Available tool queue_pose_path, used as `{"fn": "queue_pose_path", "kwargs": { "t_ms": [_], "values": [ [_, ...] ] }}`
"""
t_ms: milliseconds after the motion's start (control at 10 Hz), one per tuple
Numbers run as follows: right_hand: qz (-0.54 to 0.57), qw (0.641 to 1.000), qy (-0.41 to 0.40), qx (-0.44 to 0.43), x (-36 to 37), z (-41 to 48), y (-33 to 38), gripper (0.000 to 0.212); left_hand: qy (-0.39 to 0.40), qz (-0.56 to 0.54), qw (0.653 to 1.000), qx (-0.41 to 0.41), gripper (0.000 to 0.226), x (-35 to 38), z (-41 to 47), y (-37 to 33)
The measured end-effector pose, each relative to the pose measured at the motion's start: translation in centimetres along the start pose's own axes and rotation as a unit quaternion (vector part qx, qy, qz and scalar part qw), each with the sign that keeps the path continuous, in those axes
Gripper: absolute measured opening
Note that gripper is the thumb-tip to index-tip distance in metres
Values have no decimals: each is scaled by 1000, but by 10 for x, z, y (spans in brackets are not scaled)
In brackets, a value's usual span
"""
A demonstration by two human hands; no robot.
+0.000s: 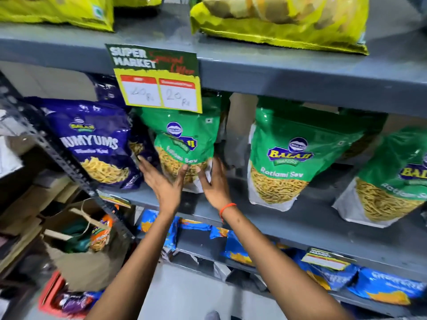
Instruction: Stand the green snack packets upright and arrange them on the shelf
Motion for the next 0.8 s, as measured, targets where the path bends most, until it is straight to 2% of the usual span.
{"fn": "queue_pose_path", "kwargs": {
  "t_ms": [100, 200, 500, 600, 700, 800],
  "values": [
    [10, 991, 76, 108, 21, 4, -27, 67, 89, -87, 987, -106, 118, 5, 0, 34],
    [13, 989, 72, 127, 22, 4, -38, 64, 124, -128, 977, -119, 113, 11, -1, 36],
    [19, 989, 70, 132, 28, 11, -36, 65, 124, -159, 973, -116, 82, 11, 6, 38],
    [15, 988, 76, 136, 26, 7, -36, 67, 125, -164, 971, -119, 84, 11, 5, 37],
    [-18, 989, 90, 120, 14, 4, -30, 74, 85, -116, 983, -114, 94, 3, -2, 25],
    [-89, 986, 89, 114, 1, 6, -21, 68, 21, 4, 997, -69, 85, -9, -8, 6]
  ]
}}
Point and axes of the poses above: each hand's wrist, its own z-axis towards the middle knuckle, its own x-axis out of the palm, y = z × x, the point moved 6 cm from there along z, towards the middle knuckle, and after that the axes turned 13 degrees about x, right-handed, at the moved point
